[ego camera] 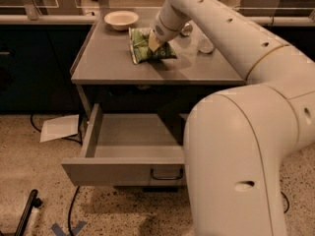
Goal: Pick green jalapeno chip bag from top drawer and place on counter
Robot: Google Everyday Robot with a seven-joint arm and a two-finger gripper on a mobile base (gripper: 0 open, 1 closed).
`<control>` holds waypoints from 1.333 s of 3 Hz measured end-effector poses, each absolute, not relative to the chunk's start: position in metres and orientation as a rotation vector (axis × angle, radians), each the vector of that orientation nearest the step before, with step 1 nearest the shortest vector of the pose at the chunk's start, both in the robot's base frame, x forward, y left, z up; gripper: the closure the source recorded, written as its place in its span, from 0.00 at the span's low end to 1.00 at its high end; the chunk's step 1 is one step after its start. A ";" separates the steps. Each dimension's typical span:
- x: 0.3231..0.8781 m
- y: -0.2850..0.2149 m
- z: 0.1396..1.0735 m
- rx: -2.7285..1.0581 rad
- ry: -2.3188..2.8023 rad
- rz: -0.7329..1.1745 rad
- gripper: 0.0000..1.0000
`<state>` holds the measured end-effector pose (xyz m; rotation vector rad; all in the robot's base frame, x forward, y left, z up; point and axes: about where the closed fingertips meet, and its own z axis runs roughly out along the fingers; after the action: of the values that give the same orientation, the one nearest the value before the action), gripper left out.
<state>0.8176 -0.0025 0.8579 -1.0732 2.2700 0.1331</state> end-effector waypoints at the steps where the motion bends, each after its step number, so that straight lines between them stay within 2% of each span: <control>1: 0.819 -0.001 0.848 -1.080 2.291 0.145 0.81; 4: 0.819 -0.001 0.848 -1.080 2.291 0.145 0.11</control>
Offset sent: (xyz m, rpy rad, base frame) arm 0.0016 0.0013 -0.0101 -0.0019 0.0238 0.0016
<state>0.8193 -0.0011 0.8478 -1.0800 2.2911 0.1453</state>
